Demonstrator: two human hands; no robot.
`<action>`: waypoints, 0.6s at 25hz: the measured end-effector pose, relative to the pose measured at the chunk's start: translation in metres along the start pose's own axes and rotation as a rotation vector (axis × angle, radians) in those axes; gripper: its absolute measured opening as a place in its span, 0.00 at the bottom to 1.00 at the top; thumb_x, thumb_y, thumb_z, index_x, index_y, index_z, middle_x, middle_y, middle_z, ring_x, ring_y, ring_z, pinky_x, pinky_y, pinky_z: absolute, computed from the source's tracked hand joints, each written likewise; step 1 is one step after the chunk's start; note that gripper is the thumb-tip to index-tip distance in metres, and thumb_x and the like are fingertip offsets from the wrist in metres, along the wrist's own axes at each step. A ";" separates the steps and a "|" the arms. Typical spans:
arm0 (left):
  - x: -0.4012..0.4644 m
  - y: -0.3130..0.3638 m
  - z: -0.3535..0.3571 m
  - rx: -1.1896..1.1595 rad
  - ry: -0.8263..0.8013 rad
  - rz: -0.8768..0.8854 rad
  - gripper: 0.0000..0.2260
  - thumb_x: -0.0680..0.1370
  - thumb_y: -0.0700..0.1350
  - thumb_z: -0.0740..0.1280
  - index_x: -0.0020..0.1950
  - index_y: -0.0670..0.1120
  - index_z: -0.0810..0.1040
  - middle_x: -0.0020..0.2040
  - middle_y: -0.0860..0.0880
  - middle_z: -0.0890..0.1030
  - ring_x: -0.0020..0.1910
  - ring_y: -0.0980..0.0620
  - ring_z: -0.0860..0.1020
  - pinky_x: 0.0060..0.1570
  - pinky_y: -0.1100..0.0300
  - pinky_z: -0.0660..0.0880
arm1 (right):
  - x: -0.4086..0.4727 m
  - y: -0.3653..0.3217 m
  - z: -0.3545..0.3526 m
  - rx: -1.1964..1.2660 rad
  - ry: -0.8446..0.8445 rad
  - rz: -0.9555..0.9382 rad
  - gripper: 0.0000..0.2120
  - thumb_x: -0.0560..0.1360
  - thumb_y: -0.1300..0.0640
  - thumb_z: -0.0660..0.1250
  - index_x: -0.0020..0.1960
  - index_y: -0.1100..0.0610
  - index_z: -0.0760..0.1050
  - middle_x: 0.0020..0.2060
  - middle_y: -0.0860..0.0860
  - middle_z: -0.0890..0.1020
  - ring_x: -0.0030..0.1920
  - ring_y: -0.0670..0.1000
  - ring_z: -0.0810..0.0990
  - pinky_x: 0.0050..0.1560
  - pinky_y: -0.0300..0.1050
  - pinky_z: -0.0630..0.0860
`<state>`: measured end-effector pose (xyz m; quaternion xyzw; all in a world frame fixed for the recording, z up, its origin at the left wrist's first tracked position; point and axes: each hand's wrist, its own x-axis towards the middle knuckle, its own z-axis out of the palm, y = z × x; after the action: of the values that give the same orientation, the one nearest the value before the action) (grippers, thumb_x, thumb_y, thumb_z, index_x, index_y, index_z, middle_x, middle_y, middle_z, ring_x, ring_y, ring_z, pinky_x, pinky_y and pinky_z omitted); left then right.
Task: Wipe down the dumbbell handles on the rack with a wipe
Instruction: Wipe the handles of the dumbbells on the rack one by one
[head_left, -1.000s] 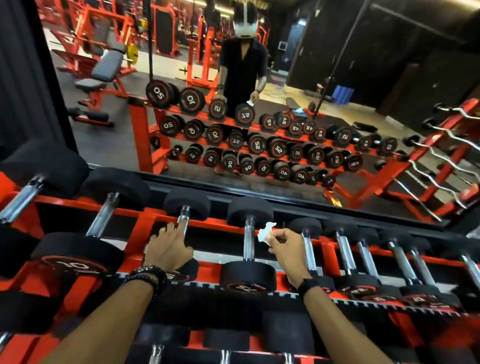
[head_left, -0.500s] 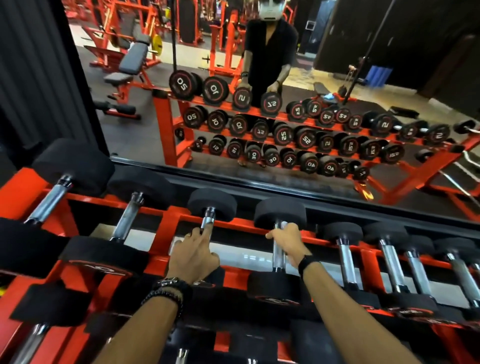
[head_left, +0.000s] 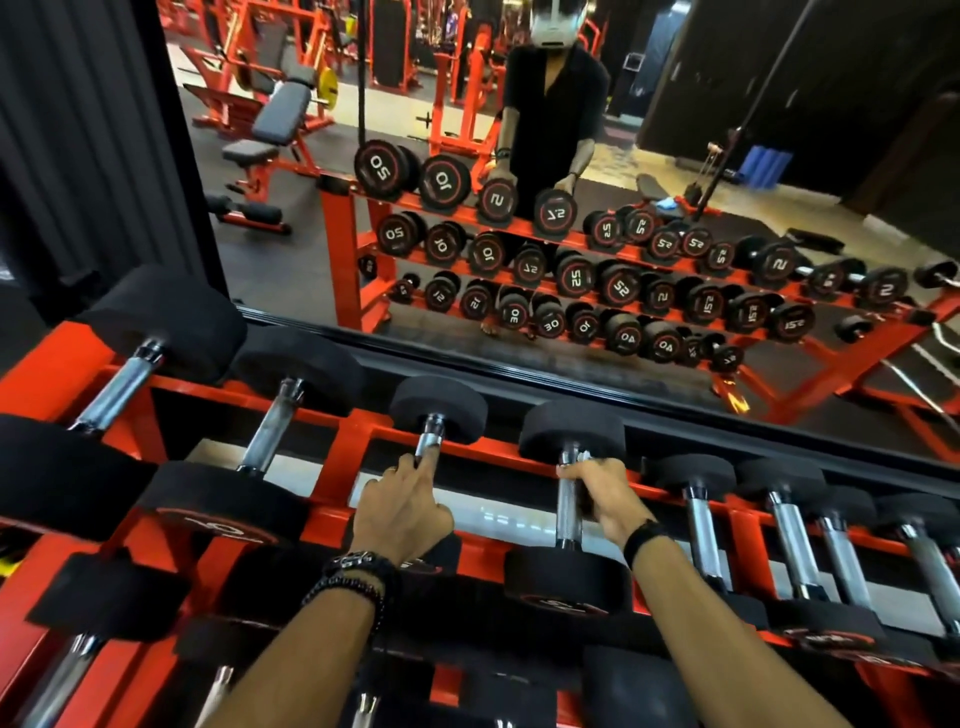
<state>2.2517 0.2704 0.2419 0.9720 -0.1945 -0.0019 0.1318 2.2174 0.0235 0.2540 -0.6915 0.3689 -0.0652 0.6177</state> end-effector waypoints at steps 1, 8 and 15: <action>0.000 0.000 0.000 0.006 0.007 0.006 0.36 0.75 0.51 0.61 0.81 0.47 0.52 0.58 0.46 0.72 0.53 0.46 0.76 0.48 0.54 0.72 | -0.001 0.000 0.001 -0.032 0.002 -0.035 0.07 0.68 0.67 0.72 0.44 0.63 0.76 0.37 0.55 0.77 0.41 0.54 0.76 0.42 0.45 0.71; 0.000 0.000 0.000 -0.011 0.017 0.001 0.35 0.75 0.51 0.61 0.81 0.48 0.52 0.57 0.47 0.72 0.52 0.47 0.76 0.48 0.55 0.72 | 0.004 0.004 0.002 0.239 -0.159 0.132 0.15 0.66 0.64 0.77 0.51 0.65 0.80 0.36 0.55 0.81 0.35 0.51 0.80 0.39 0.48 0.78; 0.000 -0.001 0.001 -0.041 0.016 0.000 0.36 0.74 0.51 0.61 0.80 0.50 0.53 0.52 0.48 0.72 0.50 0.47 0.75 0.50 0.53 0.74 | 0.014 0.009 0.021 0.111 -0.024 0.109 0.06 0.70 0.66 0.72 0.39 0.64 0.76 0.26 0.57 0.77 0.23 0.53 0.75 0.27 0.42 0.75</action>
<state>2.2520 0.2713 0.2403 0.9691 -0.1934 0.0019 0.1534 2.2352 0.0328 0.2355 -0.6359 0.3944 -0.0435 0.6619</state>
